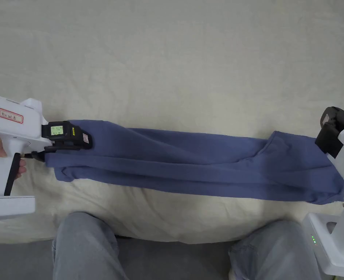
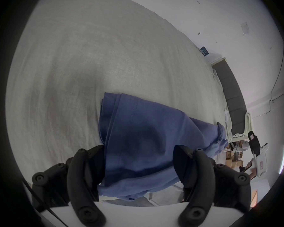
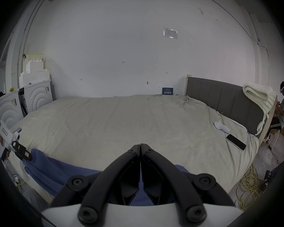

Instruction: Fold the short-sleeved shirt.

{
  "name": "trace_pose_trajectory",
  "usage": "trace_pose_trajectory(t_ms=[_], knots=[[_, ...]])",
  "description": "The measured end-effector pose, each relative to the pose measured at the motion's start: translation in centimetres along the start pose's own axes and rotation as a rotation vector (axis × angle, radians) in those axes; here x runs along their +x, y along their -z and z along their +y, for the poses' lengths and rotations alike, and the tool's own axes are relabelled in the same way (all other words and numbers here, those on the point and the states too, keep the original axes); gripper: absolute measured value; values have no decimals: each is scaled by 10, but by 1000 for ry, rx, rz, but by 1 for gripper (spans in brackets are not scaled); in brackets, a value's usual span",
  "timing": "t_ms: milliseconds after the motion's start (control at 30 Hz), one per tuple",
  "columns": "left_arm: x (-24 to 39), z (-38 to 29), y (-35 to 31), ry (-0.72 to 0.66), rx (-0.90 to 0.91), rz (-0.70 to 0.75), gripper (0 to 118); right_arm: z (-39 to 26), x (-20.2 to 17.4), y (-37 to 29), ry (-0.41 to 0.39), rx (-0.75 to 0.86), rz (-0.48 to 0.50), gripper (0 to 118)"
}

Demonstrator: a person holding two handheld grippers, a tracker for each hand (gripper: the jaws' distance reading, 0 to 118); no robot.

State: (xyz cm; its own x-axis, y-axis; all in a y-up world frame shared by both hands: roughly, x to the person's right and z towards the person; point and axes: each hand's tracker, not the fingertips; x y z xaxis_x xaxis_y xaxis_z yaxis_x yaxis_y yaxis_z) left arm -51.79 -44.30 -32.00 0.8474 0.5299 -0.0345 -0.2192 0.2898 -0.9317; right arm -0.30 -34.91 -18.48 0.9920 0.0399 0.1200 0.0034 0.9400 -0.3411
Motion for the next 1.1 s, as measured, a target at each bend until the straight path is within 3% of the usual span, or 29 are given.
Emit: trace_pose_trajectory(t_ms=[33, 67, 100, 133, 367, 633, 1100], knots=[[2, 0, -1, 1, 6, 10, 58, -1, 1, 0, 1, 1, 1, 0], [4, 0, -2, 3, 12, 8, 31, -1, 1, -1, 0, 1, 2, 0], [4, -2, -4, -3, 19, -1, 18, -1, 1, -1, -2, 1, 4, 0], [4, -2, -3, -23, 25, -7, 13, -1, 1, -1, -3, 0, 5, 0], [22, -14, -4, -84, 66, 60, 3, -3, 4, -1, 0, 0, 15, 0], [54, -12, -32, -133, 117, 97, 0, -2, 9, -4, 19, 11, 25, 0], [151, -14, -67, 3, 129, 9, 0, 4, 26, -12, 43, 51, 26, 0]])
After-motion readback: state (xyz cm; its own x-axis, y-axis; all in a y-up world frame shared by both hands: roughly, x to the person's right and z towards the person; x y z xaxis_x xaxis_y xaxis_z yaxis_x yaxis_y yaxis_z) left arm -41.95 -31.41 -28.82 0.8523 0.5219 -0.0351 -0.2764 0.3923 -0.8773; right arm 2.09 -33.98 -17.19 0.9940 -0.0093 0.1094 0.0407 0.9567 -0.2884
